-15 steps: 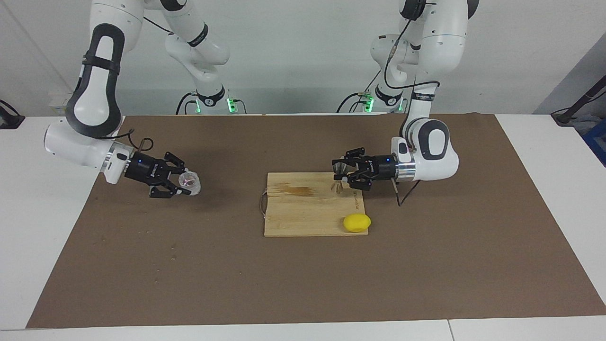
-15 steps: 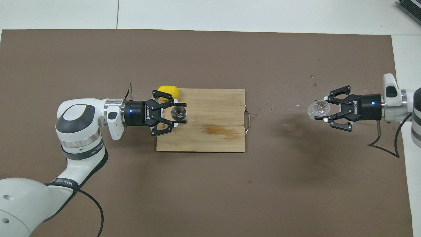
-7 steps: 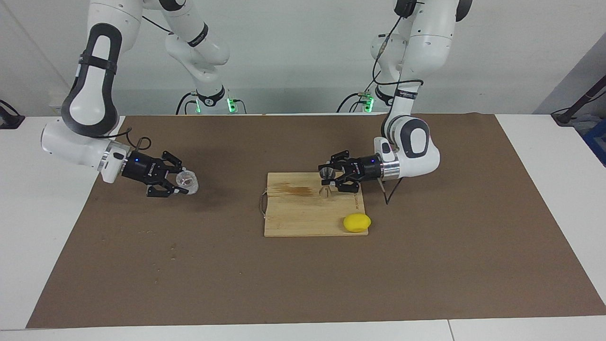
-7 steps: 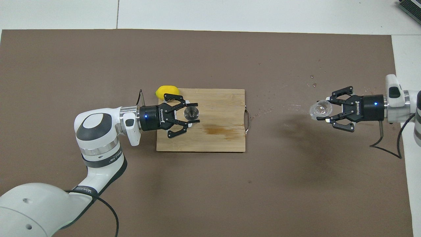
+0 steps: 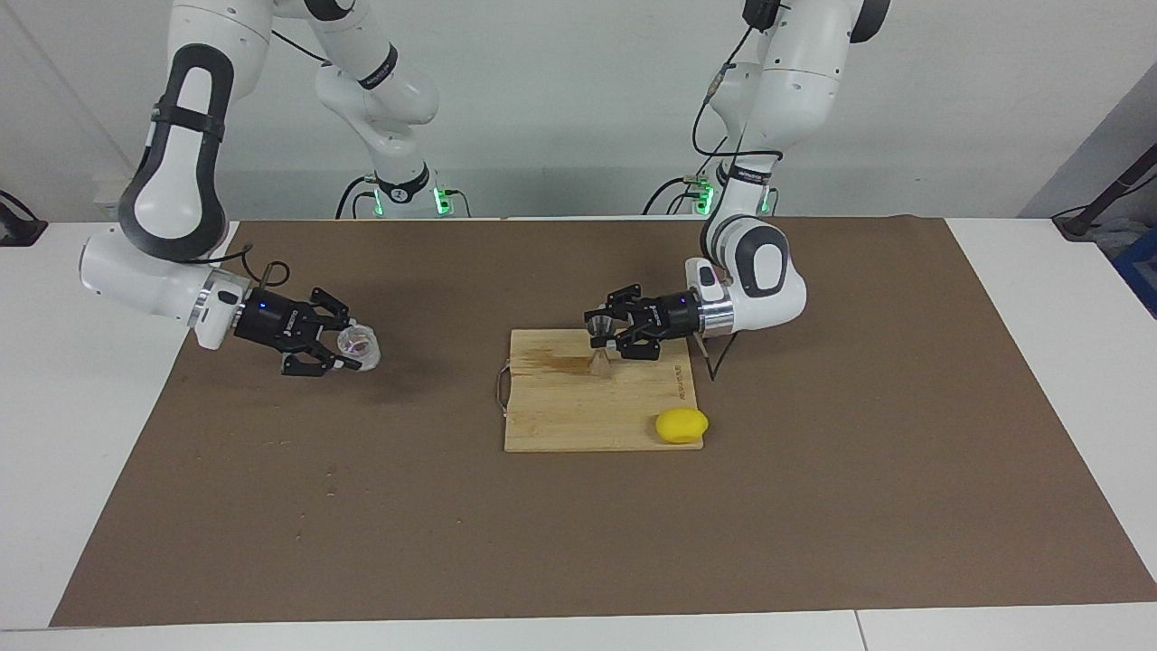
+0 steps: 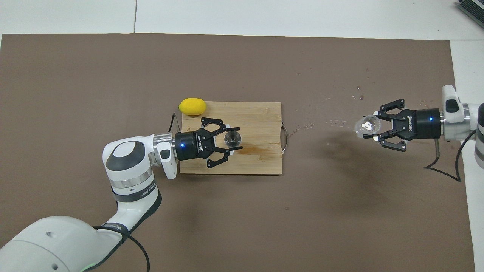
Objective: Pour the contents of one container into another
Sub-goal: 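Lower the metal cup onto the board and open the left gripper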
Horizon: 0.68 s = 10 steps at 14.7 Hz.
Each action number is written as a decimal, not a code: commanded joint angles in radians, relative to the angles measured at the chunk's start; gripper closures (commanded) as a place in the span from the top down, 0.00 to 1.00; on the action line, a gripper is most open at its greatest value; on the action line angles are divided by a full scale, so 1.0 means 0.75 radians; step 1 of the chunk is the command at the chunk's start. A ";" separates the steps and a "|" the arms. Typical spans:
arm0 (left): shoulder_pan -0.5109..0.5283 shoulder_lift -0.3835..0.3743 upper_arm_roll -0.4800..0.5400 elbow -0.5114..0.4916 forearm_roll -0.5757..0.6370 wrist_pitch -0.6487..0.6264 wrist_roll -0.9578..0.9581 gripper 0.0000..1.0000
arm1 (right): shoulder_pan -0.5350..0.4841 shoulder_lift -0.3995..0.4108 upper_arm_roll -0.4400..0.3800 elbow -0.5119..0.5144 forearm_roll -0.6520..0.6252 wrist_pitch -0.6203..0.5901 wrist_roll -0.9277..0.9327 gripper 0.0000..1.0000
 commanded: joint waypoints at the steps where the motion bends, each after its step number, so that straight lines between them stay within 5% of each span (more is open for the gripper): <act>1: -0.022 -0.041 0.020 -0.043 -0.040 0.025 0.124 0.22 | 0.018 -0.041 0.004 -0.035 0.024 -0.008 0.017 0.00; 10: -0.004 0.008 0.022 -0.045 -0.040 0.009 0.168 0.23 | 0.049 -0.039 0.004 -0.037 0.036 0.016 0.037 0.00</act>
